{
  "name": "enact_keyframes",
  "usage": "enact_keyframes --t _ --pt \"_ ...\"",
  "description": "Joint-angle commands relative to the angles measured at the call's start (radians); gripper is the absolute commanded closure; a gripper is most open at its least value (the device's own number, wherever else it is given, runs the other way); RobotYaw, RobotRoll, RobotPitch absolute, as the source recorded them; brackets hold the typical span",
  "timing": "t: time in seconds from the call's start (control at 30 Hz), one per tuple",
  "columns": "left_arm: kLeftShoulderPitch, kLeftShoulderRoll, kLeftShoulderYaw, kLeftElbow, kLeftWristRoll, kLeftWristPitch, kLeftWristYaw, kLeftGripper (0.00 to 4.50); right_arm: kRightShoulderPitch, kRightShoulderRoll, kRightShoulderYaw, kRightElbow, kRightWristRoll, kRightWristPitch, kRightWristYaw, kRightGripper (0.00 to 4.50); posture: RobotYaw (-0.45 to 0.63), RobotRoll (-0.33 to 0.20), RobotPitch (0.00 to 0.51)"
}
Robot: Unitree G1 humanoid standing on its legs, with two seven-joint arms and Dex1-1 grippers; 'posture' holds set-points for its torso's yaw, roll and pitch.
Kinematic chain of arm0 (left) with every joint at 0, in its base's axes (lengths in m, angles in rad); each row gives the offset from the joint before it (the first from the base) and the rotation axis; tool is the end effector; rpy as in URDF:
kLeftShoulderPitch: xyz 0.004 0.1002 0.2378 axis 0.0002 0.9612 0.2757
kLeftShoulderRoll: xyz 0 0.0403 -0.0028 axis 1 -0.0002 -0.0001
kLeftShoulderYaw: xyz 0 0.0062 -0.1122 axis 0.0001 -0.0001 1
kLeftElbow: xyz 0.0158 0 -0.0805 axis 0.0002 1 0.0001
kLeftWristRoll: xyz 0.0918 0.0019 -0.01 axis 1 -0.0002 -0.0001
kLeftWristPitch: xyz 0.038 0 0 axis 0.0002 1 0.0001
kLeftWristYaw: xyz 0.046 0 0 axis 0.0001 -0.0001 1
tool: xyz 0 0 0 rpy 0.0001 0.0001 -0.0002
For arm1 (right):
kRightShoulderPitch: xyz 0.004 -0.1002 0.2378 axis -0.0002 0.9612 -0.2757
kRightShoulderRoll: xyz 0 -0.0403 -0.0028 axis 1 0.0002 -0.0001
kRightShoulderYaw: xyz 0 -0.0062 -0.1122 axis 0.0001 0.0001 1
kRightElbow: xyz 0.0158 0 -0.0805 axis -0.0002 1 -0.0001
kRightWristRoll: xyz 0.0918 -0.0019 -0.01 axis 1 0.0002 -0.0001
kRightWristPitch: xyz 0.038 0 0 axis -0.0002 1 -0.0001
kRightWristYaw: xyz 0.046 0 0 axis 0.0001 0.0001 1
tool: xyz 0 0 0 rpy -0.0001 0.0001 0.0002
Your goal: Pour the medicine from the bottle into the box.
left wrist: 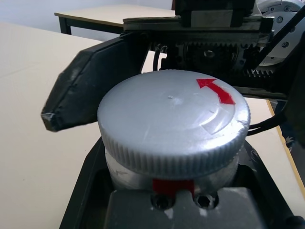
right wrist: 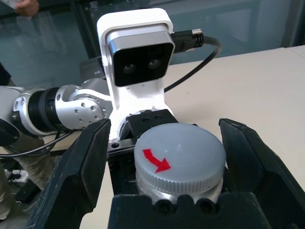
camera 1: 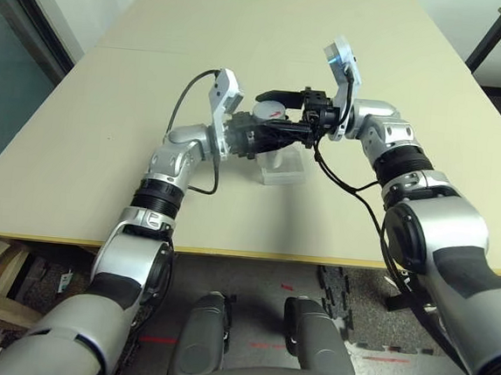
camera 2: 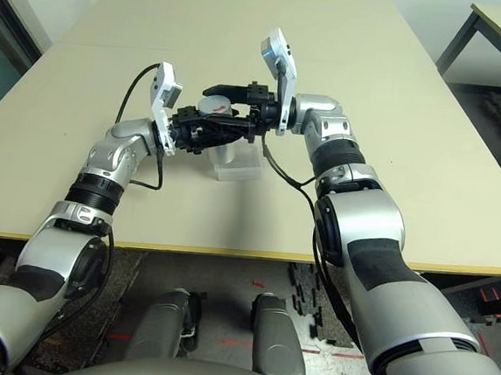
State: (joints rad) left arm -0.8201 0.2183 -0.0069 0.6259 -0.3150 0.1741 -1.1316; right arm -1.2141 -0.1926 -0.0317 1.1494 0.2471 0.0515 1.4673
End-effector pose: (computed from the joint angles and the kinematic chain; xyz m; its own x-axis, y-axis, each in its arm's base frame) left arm 0.3408 0.1540 0.1361 0.3264 -0.9432 0.0620 0.9452 0.3253 -0.0268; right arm 0.3787 -0.1324 0.1866 0.0204 0.9994 0.0273 -0.9997 0.0202 0.0099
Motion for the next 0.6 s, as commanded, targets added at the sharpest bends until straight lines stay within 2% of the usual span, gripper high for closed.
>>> enact_keyframes --t 0.03,0.6 --pt "-0.018 -0.002 -0.006 0.006 0.005 -0.005 0.002 1.78 -0.008 -0.010 -0.009 0.008 -0.019 -0.013 -0.020 0.00 -0.17 0.000 0.111" --pt "-0.029 -0.005 -0.006 0.018 0.007 -0.019 0.001 1.78 -0.004 -0.023 -0.008 0.031 -0.068 -0.051 -0.113 0.00 -0.18 0.000 0.095"
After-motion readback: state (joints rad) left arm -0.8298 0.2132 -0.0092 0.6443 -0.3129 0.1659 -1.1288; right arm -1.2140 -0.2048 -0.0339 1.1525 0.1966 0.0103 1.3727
